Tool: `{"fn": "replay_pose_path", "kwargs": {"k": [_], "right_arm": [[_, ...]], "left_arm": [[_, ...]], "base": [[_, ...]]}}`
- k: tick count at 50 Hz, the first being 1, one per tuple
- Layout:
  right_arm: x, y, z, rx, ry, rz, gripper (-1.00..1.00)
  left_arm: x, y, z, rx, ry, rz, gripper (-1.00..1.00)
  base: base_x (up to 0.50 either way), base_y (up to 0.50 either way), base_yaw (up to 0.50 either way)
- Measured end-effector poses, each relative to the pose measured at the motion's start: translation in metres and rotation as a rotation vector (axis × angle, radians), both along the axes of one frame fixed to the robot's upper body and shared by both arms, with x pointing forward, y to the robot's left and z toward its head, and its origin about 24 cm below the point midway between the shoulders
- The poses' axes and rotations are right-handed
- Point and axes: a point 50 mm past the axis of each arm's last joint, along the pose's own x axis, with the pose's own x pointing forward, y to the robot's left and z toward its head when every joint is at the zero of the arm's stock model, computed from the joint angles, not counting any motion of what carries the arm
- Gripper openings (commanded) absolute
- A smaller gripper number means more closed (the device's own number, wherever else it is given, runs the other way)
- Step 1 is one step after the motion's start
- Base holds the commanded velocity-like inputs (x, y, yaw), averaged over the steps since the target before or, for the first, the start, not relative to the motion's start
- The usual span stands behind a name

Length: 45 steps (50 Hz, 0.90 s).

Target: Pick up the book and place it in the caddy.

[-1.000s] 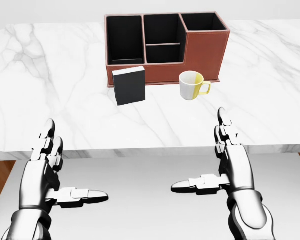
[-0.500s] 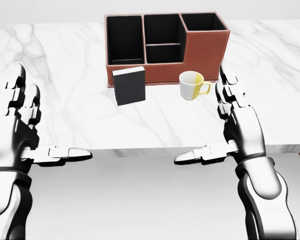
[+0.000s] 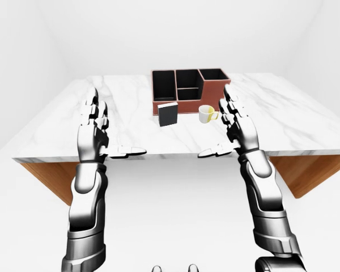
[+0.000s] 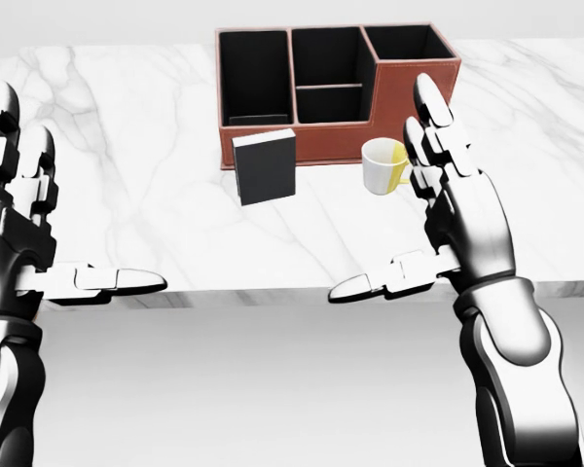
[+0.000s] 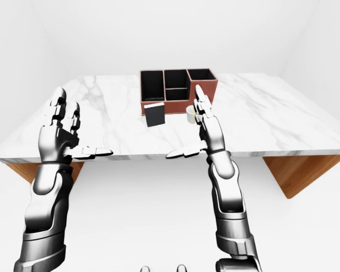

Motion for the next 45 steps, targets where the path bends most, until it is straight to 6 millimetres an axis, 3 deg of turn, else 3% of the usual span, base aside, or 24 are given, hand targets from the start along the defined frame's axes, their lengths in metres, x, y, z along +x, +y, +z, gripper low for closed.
{"fn": "replay_pose_path", "kwargs": {"k": [9,28,45], "right_arm": [[-0.0013,0.0057,0.0007,-0.004,-0.005,0.024,1.00],[0.0020,0.0088,0.0004,-0.019,-0.001,0.012,1.00],[-0.0013,0.0096,0.0058,-0.035,-0.026,0.035,1.00]], "left_arm": [[-0.0006,0.0011,0.0001,0.016,0.001,0.004,1.00],[-0.0006,-0.0004,-0.0027,0.031,0.013,0.000,1.00],[-0.0019,-0.0042,-0.0027,0.037,0.010,-0.012,1.00]], "base": [[0.02,0.50,0.00],[0.00,0.00,0.00],[0.30,0.00,0.00]]}}
